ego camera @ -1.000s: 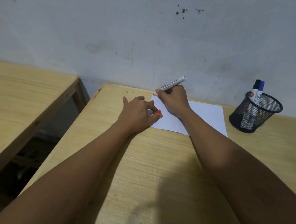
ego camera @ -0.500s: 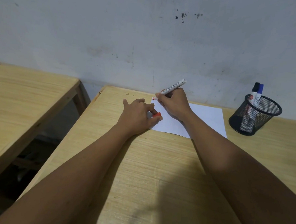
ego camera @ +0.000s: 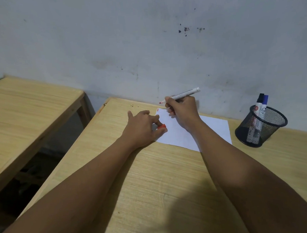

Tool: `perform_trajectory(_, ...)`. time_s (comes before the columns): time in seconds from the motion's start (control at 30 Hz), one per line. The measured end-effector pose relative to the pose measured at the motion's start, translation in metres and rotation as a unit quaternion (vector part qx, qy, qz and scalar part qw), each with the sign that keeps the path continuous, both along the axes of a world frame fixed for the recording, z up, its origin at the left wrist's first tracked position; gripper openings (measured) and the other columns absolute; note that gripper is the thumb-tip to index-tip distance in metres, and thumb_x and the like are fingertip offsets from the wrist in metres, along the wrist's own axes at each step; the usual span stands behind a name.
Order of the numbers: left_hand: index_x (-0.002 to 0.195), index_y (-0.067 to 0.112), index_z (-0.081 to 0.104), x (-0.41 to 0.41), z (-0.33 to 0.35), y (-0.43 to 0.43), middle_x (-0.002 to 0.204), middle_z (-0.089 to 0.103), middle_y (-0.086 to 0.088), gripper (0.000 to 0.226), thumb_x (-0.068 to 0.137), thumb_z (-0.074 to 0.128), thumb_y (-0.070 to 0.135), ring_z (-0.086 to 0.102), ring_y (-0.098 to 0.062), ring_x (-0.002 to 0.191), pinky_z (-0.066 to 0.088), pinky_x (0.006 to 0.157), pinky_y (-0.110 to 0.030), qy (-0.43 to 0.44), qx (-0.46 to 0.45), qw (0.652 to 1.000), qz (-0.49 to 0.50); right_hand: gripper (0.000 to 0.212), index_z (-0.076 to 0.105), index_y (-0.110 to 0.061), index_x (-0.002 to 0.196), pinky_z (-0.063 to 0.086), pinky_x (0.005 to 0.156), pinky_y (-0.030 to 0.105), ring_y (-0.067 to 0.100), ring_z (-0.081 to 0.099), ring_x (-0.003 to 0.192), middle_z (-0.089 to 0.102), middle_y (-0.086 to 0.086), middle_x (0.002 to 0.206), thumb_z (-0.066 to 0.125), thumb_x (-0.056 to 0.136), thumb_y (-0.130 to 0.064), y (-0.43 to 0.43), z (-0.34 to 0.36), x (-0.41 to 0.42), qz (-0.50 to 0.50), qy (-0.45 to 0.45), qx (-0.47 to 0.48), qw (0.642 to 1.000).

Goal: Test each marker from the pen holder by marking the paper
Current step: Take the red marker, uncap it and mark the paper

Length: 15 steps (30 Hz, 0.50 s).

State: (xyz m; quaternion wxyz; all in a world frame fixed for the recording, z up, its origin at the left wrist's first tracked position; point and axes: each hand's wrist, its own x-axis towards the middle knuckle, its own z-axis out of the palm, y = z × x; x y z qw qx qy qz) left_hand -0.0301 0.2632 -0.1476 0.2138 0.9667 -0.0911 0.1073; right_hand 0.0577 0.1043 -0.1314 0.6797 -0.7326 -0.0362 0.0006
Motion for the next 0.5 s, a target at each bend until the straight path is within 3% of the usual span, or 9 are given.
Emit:
perform_trajectory(0.13, 0.088, 0.033, 0.076, -0.008, 0.007, -0.004, 0.123, 0.069, 0.009, 0.025, 0.085, 0.060, 0.052, 0.052, -0.013, 0.123, 0.021, 0.109, -0.065, -0.036, -0.026, 0.999, -0.012, 0.024, 0.076, 0.005, 0.097, 0.051, 0.054, 0.026, 0.016, 0.060, 0.057, 0.071, 0.008, 0.075, 0.075, 0.092, -0.019, -0.017, 0.044, -0.020, -0.012, -0.048, 0.024, 0.998)
perform_trajectory(0.2, 0.088, 0.038, 0.077, -0.012, 0.010, -0.005, 0.135, 0.063, 0.007, 0.022, 0.086, 0.061, 0.054, 0.051, -0.011, 0.126, 0.018, 0.112, -0.065, -0.055, -0.016, 0.998, -0.011, 0.024, 0.076, 0.002, 0.101, 0.053, 0.056, 0.025, 0.016, 0.062, 0.060, 0.072, 0.008, 0.079, 0.075, 0.092, -0.020, -0.031, 0.063, -0.035, -0.002, -0.063, 0.017, 0.998)
perform_trajectory(0.3, 0.095, 0.039, 0.076, -0.021, 0.022, -0.014, 0.134, 0.062, 0.009, 0.027, 0.086, 0.058, 0.056, 0.050, -0.012, 0.129, 0.015, 0.114, -0.061, -0.076, -0.026, 0.997, 0.002, 0.015, 0.077, -0.005, 0.097, 0.056, 0.062, 0.028, 0.015, 0.065, 0.065, 0.072, 0.006, 0.083, 0.076, 0.092, -0.019, -0.058, 0.082, -0.062, 0.018, -0.061, 0.002, 0.998)
perform_trajectory(0.5, 0.094, 0.039, 0.076, -0.041, 0.102, -0.074, 0.126, 0.067, 0.010, 0.020, 0.085, 0.066, 0.053, 0.059, -0.011, 0.115, 0.024, 0.112, -0.059, -0.158, -0.154, 0.975, -0.023, 0.009, 0.077, -0.014, 0.094, 0.061, 0.085, 0.042, 0.020, 0.076, 0.088, 0.080, 0.011, 0.098, 0.077, 0.091, -0.022, -0.111, 0.117, -0.120, -0.002, -0.077, -0.005, 0.997)
